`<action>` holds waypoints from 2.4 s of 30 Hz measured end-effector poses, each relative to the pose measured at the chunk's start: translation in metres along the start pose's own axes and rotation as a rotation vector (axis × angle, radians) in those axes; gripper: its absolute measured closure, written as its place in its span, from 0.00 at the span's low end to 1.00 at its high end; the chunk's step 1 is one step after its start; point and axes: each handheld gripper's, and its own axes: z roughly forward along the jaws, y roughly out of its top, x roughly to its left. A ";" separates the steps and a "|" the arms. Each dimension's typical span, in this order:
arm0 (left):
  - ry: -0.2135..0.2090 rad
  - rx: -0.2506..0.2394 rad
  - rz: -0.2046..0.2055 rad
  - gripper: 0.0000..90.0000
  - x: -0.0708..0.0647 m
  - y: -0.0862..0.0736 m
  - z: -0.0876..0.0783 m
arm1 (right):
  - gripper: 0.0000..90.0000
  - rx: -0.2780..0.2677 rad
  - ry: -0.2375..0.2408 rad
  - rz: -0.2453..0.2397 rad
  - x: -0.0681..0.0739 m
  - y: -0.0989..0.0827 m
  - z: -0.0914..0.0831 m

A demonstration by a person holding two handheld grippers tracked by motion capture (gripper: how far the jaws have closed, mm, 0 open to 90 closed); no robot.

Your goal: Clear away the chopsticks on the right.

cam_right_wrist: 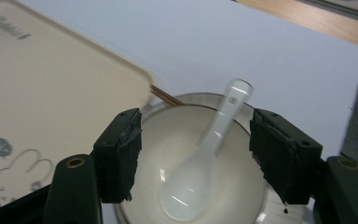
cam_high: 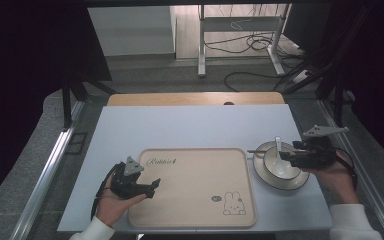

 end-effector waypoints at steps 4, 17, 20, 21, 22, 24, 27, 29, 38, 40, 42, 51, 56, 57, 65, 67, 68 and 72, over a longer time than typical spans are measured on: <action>0.001 0.004 0.000 0.14 0.000 -0.001 0.001 | 0.39 0.016 -0.023 0.049 -0.018 -0.007 0.001; 0.006 0.018 0.003 0.14 0.002 -0.006 -0.001 | 0.44 0.081 -0.151 0.150 -0.065 -0.012 0.007; 0.009 0.021 0.003 0.14 0.002 -0.007 -0.002 | 0.47 0.124 -0.182 0.170 -0.076 -0.013 0.012; 0.010 0.021 0.003 0.14 0.002 -0.007 -0.002 | 0.49 0.146 -0.194 0.177 -0.081 -0.014 0.016; 0.010 0.023 0.005 0.14 0.002 -0.007 -0.002 | 0.49 0.151 -0.198 0.178 -0.083 -0.014 0.017; 0.013 0.026 0.005 0.14 0.002 -0.008 -0.001 | 0.52 0.174 -0.214 0.185 -0.090 -0.014 0.021; 0.015 0.031 0.007 0.14 0.001 -0.008 -0.001 | 0.58 0.217 -0.225 0.191 -0.101 -0.014 0.030; 0.017 0.033 0.006 0.14 0.001 -0.008 0.000 | 0.65 0.242 -0.222 0.191 -0.107 -0.015 0.037; 0.025 0.046 0.012 0.14 0.000 -0.010 0.001 | 0.93 0.322 -0.213 0.181 -0.118 -0.019 0.061; 0.025 0.047 0.010 0.14 0.001 -0.010 0.001 | 0.96 0.340 -0.212 0.176 -0.119 -0.020 0.065; 0.027 0.051 0.011 0.14 0.001 -0.011 0.001 | 0.98 0.351 -0.216 0.164 -0.119 -0.021 0.069; 0.029 0.052 0.009 0.14 0.003 -0.012 0.000 | 0.99 0.426 -0.210 0.124 -0.115 -0.025 0.074; 0.027 0.051 0.011 0.14 0.004 -0.011 0.000 | 0.99 0.454 -0.218 0.113 -0.110 -0.030 0.069; 0.026 0.051 0.013 0.14 0.004 -0.011 0.000 | 0.99 0.454 -0.211 0.112 -0.110 -0.032 0.067; 0.022 0.053 0.019 0.14 0.004 -0.009 0.001 | 0.99 0.443 -0.164 0.157 -0.102 -0.046 0.052; 0.021 0.053 0.021 0.14 0.004 -0.009 0.001 | 0.99 0.449 -0.154 0.160 -0.101 -0.050 0.050; 0.021 0.052 0.022 0.14 0.004 -0.009 0.001 | 0.99 0.450 -0.150 0.164 -0.100 -0.051 0.050; 0.021 0.049 0.024 0.14 0.004 -0.008 0.001 | 0.99 0.447 -0.158 0.164 -0.100 -0.054 0.045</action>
